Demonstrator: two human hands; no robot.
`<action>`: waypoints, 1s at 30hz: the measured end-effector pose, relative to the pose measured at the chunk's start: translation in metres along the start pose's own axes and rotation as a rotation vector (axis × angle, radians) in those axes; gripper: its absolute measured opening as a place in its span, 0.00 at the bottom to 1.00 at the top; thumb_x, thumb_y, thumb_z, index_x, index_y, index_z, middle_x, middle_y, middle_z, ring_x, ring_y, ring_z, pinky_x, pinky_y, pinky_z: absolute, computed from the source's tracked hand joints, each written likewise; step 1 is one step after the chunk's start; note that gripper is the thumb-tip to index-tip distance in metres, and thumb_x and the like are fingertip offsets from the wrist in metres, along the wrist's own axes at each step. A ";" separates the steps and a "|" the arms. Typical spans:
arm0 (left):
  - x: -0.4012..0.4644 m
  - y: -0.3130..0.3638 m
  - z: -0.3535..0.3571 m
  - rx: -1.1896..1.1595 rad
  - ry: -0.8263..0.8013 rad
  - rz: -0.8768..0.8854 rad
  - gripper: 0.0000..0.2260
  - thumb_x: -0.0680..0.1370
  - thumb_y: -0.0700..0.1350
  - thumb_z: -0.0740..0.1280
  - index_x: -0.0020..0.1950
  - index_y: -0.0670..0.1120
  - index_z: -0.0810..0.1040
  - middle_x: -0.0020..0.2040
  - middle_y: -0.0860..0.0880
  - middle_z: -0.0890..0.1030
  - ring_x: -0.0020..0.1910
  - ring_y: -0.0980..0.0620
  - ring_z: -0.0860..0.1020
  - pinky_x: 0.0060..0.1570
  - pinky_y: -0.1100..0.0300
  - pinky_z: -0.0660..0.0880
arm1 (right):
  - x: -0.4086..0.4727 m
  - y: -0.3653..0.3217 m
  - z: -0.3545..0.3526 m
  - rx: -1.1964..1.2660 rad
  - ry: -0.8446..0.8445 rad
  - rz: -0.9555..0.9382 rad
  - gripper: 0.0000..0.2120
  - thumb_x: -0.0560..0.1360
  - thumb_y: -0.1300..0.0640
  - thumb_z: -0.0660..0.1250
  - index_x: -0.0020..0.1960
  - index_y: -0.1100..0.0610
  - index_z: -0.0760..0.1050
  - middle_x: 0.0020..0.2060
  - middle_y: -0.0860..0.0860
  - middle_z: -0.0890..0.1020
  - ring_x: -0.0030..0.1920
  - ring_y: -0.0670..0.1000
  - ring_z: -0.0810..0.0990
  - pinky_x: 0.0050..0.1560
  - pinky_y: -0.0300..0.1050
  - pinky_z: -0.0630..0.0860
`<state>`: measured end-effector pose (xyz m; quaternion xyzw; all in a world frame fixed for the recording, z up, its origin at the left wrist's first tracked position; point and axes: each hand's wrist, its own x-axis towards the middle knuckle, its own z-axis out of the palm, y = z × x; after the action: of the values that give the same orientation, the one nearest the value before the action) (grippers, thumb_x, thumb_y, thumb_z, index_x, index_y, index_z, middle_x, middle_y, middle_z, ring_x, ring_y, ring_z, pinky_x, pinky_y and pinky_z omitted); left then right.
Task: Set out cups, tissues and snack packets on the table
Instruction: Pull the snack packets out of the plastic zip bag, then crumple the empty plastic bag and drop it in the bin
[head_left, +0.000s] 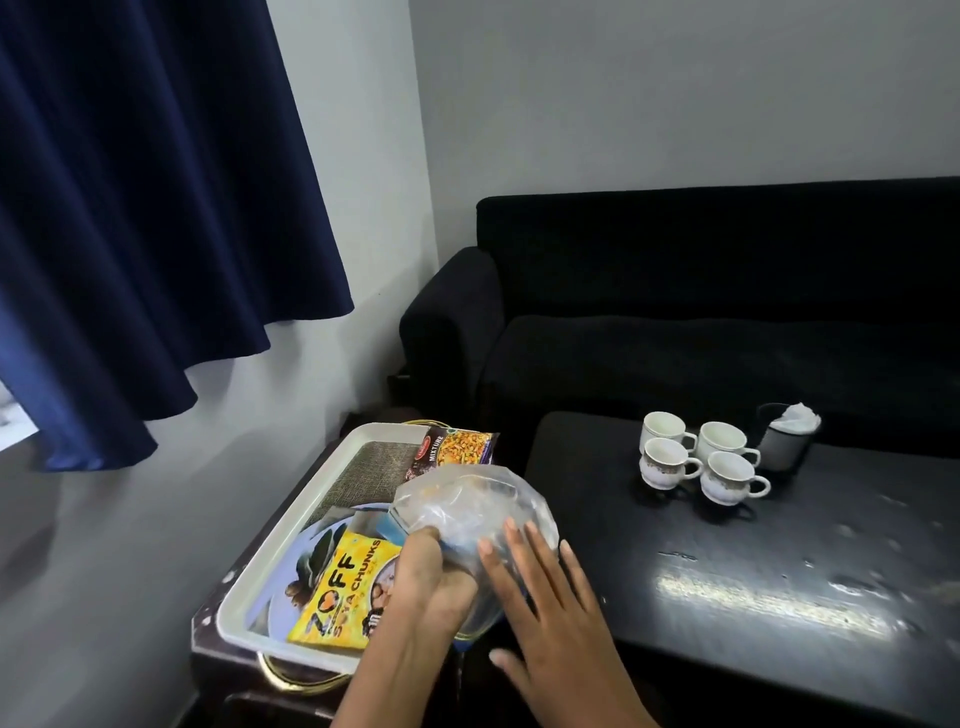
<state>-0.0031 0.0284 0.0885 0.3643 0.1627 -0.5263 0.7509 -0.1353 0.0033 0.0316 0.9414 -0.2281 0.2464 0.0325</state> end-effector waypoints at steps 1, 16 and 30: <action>-0.002 -0.005 0.003 -0.035 -0.014 -0.050 0.20 0.83 0.47 0.51 0.61 0.30 0.68 0.48 0.27 0.77 0.48 0.33 0.76 0.43 0.41 0.74 | -0.001 0.001 0.000 0.026 0.116 -0.002 0.37 0.65 0.38 0.68 0.68 0.53 0.63 0.65 0.55 0.74 0.63 0.56 0.76 0.65 0.53 0.65; -0.014 -0.060 0.000 0.962 -0.216 0.723 0.33 0.77 0.38 0.66 0.72 0.65 0.56 0.71 0.49 0.68 0.66 0.48 0.71 0.66 0.47 0.70 | -0.018 0.053 -0.023 0.205 0.342 0.335 0.18 0.65 0.64 0.73 0.54 0.54 0.81 0.45 0.47 0.85 0.40 0.47 0.85 0.32 0.38 0.79; -0.023 -0.141 0.004 1.458 -0.686 0.812 0.34 0.74 0.49 0.71 0.71 0.71 0.56 0.67 0.71 0.69 0.67 0.71 0.66 0.62 0.68 0.63 | -0.057 0.135 -0.073 0.588 0.590 1.025 0.09 0.68 0.63 0.73 0.46 0.57 0.77 0.48 0.52 0.74 0.41 0.49 0.76 0.42 0.33 0.69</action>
<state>-0.1411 0.0151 0.0526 0.6023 -0.5857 -0.2730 0.4688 -0.2725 -0.0810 0.0619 0.5761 -0.5522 0.5304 -0.2861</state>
